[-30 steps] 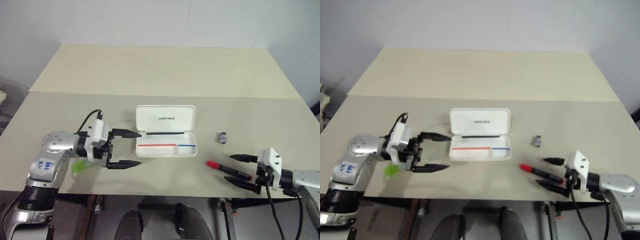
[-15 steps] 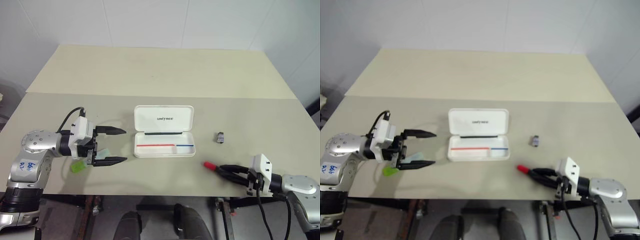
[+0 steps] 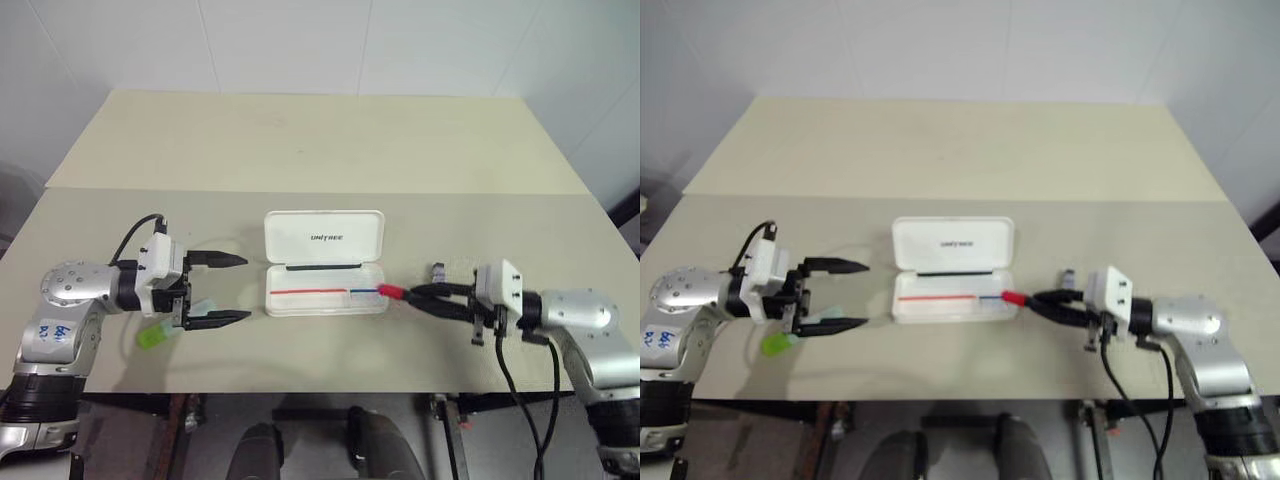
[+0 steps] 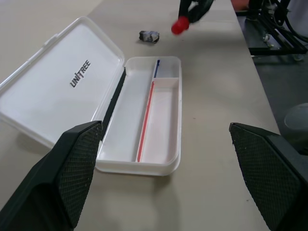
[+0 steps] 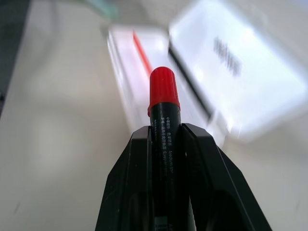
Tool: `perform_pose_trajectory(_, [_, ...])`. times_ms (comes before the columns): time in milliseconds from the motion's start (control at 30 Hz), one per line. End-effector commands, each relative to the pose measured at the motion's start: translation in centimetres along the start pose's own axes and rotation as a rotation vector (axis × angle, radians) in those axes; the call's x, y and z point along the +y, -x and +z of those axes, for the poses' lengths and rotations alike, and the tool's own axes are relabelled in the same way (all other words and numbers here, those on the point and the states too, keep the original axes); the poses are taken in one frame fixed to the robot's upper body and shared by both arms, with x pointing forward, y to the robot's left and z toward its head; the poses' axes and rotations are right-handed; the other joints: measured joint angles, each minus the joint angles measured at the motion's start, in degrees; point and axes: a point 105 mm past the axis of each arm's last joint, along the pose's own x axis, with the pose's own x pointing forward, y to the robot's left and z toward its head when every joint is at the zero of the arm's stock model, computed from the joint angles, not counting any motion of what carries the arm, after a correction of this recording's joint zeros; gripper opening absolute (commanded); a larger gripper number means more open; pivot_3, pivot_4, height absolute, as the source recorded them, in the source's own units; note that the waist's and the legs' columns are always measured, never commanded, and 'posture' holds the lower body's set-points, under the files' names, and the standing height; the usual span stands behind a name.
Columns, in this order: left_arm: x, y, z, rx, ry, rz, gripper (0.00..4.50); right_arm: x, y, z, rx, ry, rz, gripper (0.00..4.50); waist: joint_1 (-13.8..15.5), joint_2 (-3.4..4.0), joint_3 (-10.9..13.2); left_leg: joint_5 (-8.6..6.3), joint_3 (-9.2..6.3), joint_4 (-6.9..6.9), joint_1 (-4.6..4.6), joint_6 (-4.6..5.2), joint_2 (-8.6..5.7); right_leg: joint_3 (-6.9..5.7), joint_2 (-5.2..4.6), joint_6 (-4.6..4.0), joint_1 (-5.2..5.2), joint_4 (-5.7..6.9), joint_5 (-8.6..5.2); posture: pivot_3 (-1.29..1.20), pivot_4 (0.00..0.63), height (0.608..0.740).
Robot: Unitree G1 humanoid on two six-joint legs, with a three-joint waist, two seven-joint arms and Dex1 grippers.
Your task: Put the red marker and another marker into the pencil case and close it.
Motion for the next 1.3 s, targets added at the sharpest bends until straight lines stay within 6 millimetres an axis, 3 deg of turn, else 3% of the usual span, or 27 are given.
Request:
perform_pose_trajectory(33, [0.2, 0.7, 0.4, 0.005, -0.033, 0.036, 4.50, -0.1, -0.9, 1.9, -0.041, 0.043, 0.067, 0.57, -0.01, 0.00, 0.00, -0.01, 0.00, -0.02, 0.00, -0.02, 0.00, 0.00, 0.00, 0.00, -0.01, 0.00, 0.00, 0.00, 0.150, 0.740])
perform_pose_trajectory(167, [0.0, 1.1, -0.2, 0.022, -0.029, 0.053, 4.50, -1.2, -4.3, 2.9, -0.055, 0.119, 0.140, 0.57, -0.33, 0.01, 0.01, -0.08, 0.01, -0.02, -0.02, -0.05, 0.00, -0.02, -0.02, 0.11, -0.02, 0.00, 0.05, 0.00, 0.150, 0.740])
perform_pose_trajectory(433, [-0.3, 1.2, -0.1, 0.027, -0.033, 0.074, 4.50, -2.4, -9.8, 0.6, -0.008, 0.168, 0.169, 0.57, -0.29, 0.03, 0.02, -0.07, 0.00, -0.05, -0.03, -0.05, 0.03, -0.07, -0.01, 0.16, -0.09, 0.13, 0.08, 0.00, 0.150, 0.740])
perform_pose_trajectory(733, [-0.8, 1.5, 0.0, 0.033, -0.027, 0.106, 4.50, -3.8, -12.0, -1.5, 0.070, 0.156, 0.115, 0.57, -0.45, 0.04, 0.02, -0.10, 0.01, -0.09, -0.07, -0.07, 0.04, -0.08, 0.00, 0.27, -0.12, 0.28, 0.14, 0.00, 0.150, 0.740])
perform_pose_trajectory(1000, [-0.9, 1.5, 0.0, 0.033, -0.024, 0.119, 4.50, -3.2, -12.7, -0.2, -0.007, 0.139, 0.149, 3.38, -0.47, 0.06, 0.03, -0.10, 0.00, -0.08, -0.02, -0.08, 0.07, -0.09, 0.01, 0.27, -0.14, 0.23, 0.14, 0.00, 0.150, 0.740])
perform_pose_trajectory(1100, [-0.9, 1.6, -0.1, 0.033, -0.022, 0.123, 4.50, -3.4, -12.7, 1.6, -0.082, 0.148, 0.136, 4.48, -0.46, 0.07, 0.04, -0.10, 0.00, -0.09, -0.02, -0.08, 0.07, -0.09, 0.01, 0.27, -0.14, 0.23, 0.14, 0.00, 0.150, 0.740])
perform_pose_trajectory(1200, [-1.0, 1.5, -0.2, 0.033, -0.019, 0.125, 4.50, -3.1, -12.3, 3.8, -0.175, 0.132, 0.144, 4.48, -0.50, 0.08, 0.04, -0.10, 0.00, -0.12, -0.03, -0.09, 0.09, -0.09, 0.01, 0.28, -0.16, 0.37, 0.15, 0.00, 0.150, 0.740])
perform_pose_trajectory(1300, [-1.2, 1.7, -0.4, 0.037, -0.010, 0.131, 4.50, -1.8, -10.7, 6.0, -0.275, 0.096, 0.196, 4.48, -0.35, 0.08, 0.04, -0.13, -0.02, -0.14, -0.03, -0.13, 0.13, -0.15, 0.02, 0.29, -0.15, 0.38, 0.15, 0.00, 0.150, 0.740])
